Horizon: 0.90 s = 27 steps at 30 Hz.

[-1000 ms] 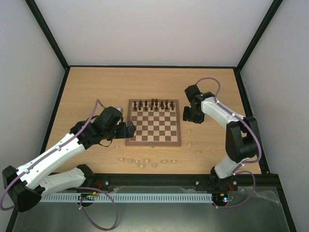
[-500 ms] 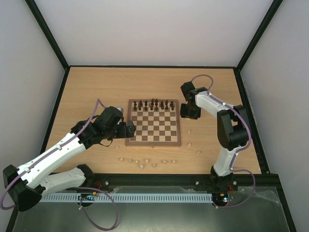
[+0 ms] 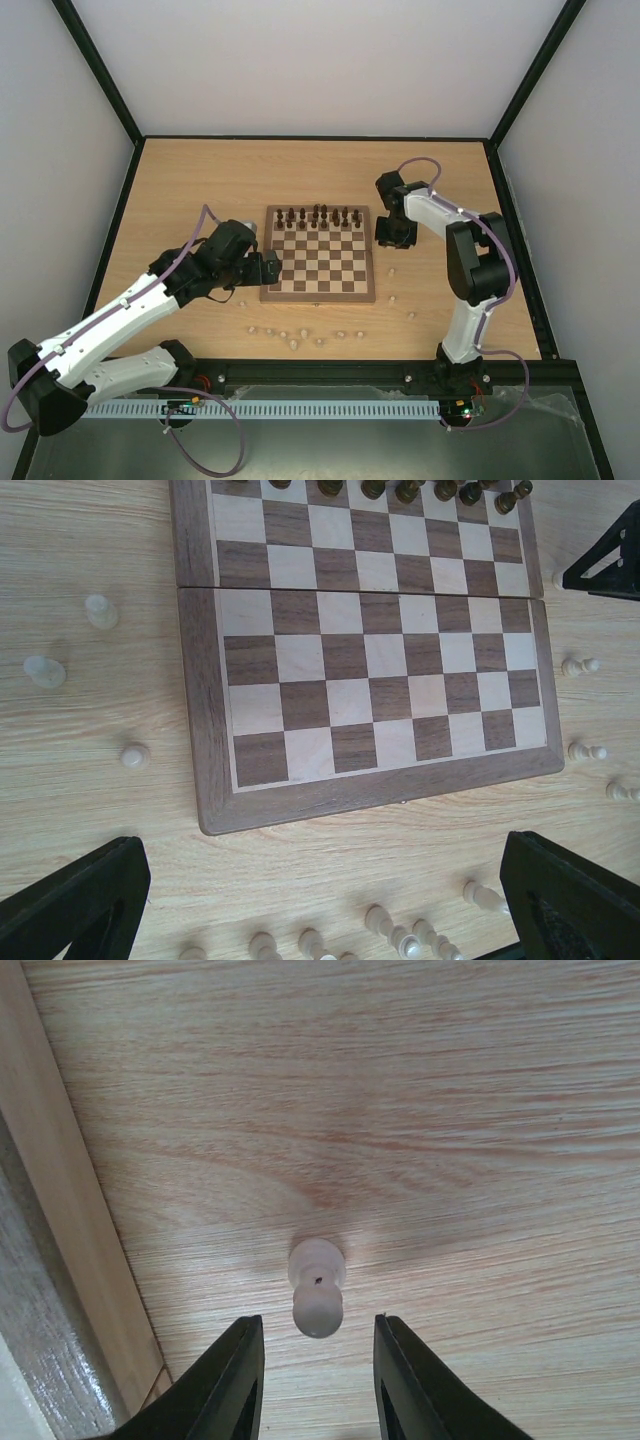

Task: Set up the chess pieces on the board
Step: Pick up the chess piece at the center of the board.

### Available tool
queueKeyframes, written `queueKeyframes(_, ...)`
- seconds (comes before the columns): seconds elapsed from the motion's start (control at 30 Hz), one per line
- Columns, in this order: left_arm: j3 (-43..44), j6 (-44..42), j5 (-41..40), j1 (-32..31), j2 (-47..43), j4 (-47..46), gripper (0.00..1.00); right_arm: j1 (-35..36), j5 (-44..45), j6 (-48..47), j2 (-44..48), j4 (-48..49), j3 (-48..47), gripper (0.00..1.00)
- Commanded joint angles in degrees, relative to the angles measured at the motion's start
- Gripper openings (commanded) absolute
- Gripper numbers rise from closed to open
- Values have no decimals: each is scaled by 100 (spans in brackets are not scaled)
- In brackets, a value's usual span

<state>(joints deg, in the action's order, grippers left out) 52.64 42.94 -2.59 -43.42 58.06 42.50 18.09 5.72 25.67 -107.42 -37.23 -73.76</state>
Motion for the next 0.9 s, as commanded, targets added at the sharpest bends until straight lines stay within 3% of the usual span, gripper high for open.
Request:
queueKeyframes(0.0, 0, 46, 4, 26, 26, -67, 99, -24, -19, -62, -140, -133, -175, 31)
queueKeyframes(0.63, -32, 46, 61, 70, 55, -91, 99, -33, -53, -36, -369, -162, -351, 15)
queueKeyframes(0.73, -35, 56, 74, 73, 52, -96, 99, -33, 17, -25, -287, -199, -331, 8)
queueKeyframes(0.87, 65, 65, 28, 86, 64, 1, 99, -14, 19, -18, 152, -197, -193, 8)
